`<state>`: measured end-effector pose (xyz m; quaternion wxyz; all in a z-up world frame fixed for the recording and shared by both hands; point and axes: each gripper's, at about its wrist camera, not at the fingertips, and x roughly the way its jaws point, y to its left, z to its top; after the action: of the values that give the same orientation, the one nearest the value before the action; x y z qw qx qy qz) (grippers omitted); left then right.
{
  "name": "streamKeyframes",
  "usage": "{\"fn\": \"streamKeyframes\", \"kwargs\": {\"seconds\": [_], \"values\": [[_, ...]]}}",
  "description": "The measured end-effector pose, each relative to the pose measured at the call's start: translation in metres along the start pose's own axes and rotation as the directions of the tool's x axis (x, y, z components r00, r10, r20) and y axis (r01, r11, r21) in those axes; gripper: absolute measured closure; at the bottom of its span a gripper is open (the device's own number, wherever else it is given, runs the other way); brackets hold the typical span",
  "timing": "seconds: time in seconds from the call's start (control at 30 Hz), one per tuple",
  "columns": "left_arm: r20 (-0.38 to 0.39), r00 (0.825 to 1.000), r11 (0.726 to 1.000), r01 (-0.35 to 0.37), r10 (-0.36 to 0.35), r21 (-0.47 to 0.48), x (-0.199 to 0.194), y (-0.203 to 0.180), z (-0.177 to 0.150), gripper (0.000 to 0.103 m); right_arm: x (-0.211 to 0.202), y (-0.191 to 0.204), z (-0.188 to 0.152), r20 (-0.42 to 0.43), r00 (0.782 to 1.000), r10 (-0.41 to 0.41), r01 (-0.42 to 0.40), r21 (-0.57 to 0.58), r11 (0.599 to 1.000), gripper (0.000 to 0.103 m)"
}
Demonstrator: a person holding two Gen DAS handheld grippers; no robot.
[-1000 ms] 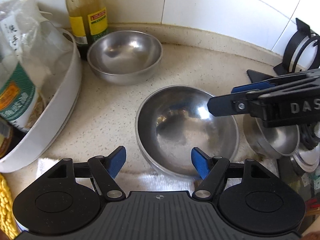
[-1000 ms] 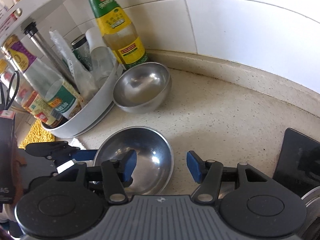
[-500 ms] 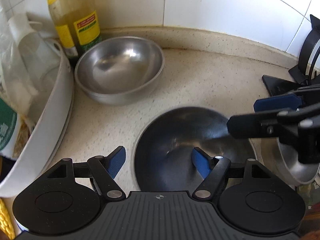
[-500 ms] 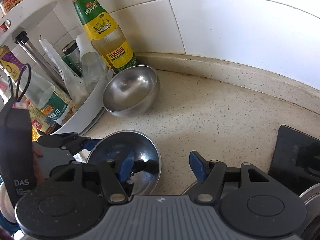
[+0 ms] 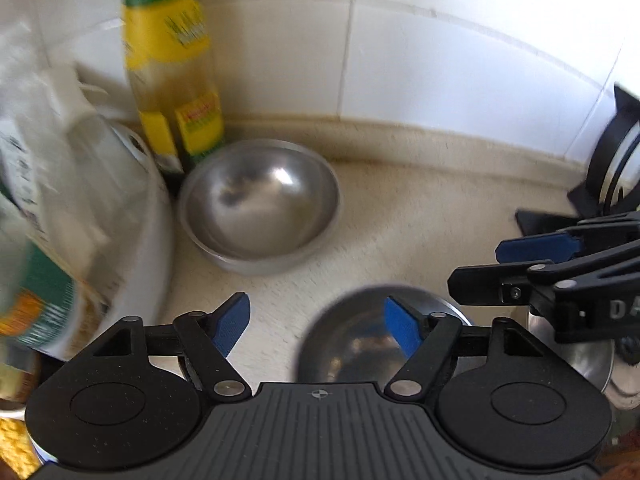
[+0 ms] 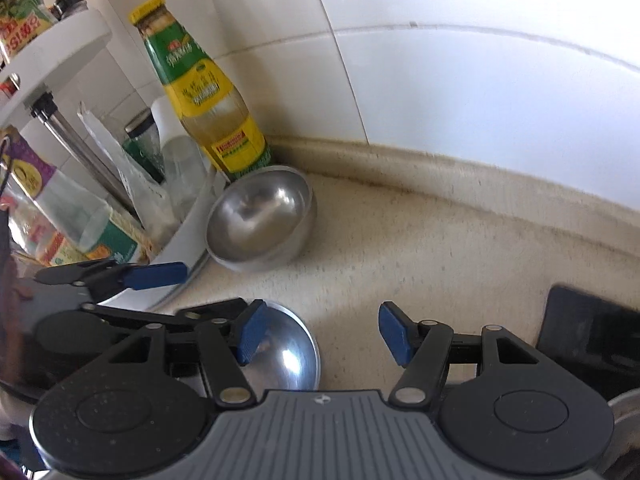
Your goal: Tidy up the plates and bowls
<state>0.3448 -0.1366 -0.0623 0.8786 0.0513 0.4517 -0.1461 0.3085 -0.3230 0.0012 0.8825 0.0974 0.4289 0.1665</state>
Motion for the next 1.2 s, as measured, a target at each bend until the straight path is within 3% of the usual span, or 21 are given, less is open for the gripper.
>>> {"fn": "streamKeyframes", "kwargs": {"seconds": [0.13,0.27,0.47,0.73,0.93,1.2], "values": [[0.039,0.999,0.997,-0.001,0.004,-0.079,-0.017,0.017,0.014,0.020,0.003,0.002,0.018,0.019,1.000,0.010,-0.010,0.007,1.000,0.037],[0.064,0.996,0.988,-0.048,0.058,-0.147,-0.022,0.026,0.027,0.018,0.013,0.004,0.034,0.021,1.000,0.007,-0.007,0.011,1.000,0.037],[0.013,0.997,0.971,-0.073,0.078,-0.229,-0.005,0.033,0.032,0.018,0.036,0.001,0.053,-0.004,1.000,0.013,-0.013,0.021,1.000,0.037],[-0.037,0.999,0.943,-0.032,0.020,-0.332,0.016,0.047,0.034,0.018,0.071,-0.003,0.067,-0.064,0.997,0.050,-0.047,0.045,0.998,0.037],[-0.052,0.998,0.935,-0.052,0.036,-0.350,0.031,0.049,0.033,0.023,0.093,-0.002,0.072,-0.084,0.993,0.082,-0.078,0.043,0.996,0.050],[-0.061,0.995,0.935,-0.092,0.075,-0.343,0.047,0.052,0.032,0.036,0.120,0.003,0.073,-0.122,0.988,0.094,-0.090,0.038,0.995,0.054]]}}
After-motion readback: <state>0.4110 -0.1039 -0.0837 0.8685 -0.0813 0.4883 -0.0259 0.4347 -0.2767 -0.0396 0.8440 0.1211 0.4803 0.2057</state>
